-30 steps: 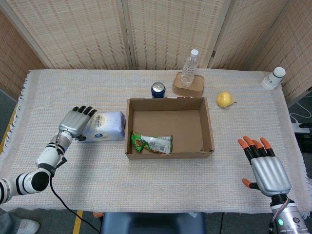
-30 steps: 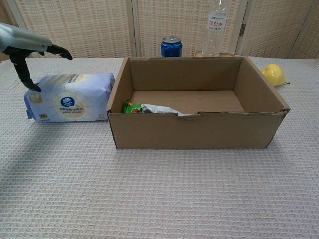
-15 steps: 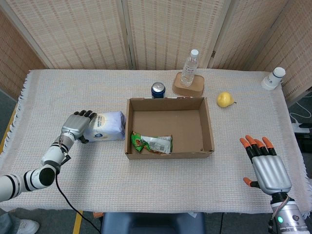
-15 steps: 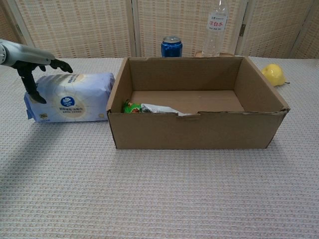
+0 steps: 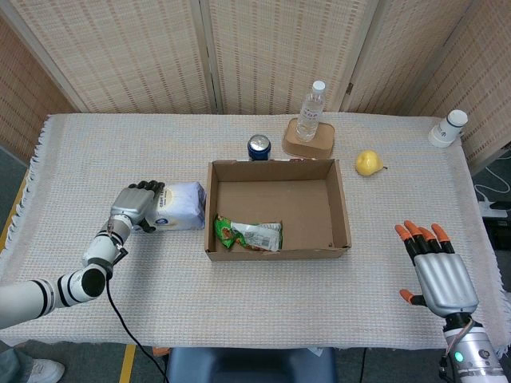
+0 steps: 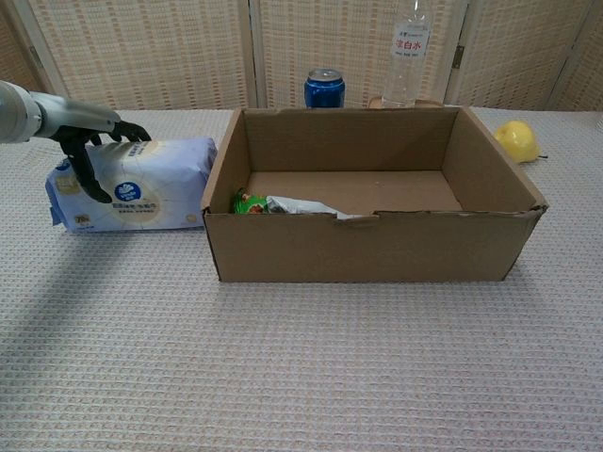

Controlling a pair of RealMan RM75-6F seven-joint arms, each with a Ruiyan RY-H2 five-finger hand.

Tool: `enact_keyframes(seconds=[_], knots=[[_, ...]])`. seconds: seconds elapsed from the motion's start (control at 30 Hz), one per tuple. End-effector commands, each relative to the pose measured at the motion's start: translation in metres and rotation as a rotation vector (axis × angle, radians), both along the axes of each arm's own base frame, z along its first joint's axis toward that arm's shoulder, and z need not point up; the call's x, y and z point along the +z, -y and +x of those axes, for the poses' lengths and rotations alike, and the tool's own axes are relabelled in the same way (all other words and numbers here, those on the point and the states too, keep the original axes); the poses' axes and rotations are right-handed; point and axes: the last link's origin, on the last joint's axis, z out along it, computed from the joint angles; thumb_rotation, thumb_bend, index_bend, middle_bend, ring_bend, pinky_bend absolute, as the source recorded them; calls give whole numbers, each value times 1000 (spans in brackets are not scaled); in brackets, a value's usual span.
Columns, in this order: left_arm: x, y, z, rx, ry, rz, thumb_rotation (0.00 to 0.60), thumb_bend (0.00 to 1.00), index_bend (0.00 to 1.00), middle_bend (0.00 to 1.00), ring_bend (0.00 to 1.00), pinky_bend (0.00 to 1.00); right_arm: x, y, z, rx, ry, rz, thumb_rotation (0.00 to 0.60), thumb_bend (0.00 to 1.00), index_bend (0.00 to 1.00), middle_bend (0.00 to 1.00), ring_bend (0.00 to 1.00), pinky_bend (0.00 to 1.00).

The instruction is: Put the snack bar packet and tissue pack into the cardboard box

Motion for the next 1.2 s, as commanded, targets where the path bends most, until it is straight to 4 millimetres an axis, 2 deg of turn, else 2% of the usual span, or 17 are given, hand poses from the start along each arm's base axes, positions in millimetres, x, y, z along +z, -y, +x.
enact_keyframes(seconds=[0.03, 0.1, 0.13, 0.2, 0.4, 0.57, 0.73, 0.83, 1.07, 1.2], knots=[[-3, -5, -4, -6, 8, 46, 600, 191, 0, 0, 0, 159, 0, 0, 0, -2, 0, -2, 600, 15, 65, 42, 0, 0], [-4, -7, -6, -22, 14, 95, 600, 204, 5, 28, 41, 250, 1, 1, 0, -4, 0, -3, 600, 16, 64, 42, 0, 0], [-5, -7, -11, -28, 11, 121, 600, 213, 29, 78, 99, 320, 1, 1, -1, -5, -1, -3, 600, 16, 64, 42, 0, 0], [-7, -6, -19, -27, -5, 128, 600, 222, 91, 165, 187, 395, 1, 1, -1, -6, -2, -2, 600, 16, 65, 42, 0, 0], [-5, -2, -35, -20, -47, 122, 600, 235, 278, 350, 354, 527, 0, 0, 0, 1, -1, 1, 600, 16, 65, 42, 0, 0], [5, -3, -33, -53, -51, 154, 600, 303, 556, 647, 602, 718, -1, -1, 1, 8, 1, 1, 600, 16, 65, 42, 0, 0], [25, -8, -25, -97, -50, 195, 600, 378, 737, 835, 764, 837, 1, -1, 2, 13, 5, -4, 600, 16, 64, 42, 0, 0], [39, -12, -20, -116, -64, 209, 600, 400, 772, 872, 792, 860, 1, -1, 2, 14, 7, -6, 600, 15, 65, 42, 0, 0], [75, -22, 1, -175, -104, 258, 600, 410, 785, 890, 805, 874, 3, -1, 2, 18, 12, -9, 600, 15, 65, 42, 0, 0], [95, -28, 30, -247, -99, 330, 600, 412, 786, 893, 807, 875, 3, -2, 2, 20, 14, -9, 600, 15, 65, 42, 0, 0]])
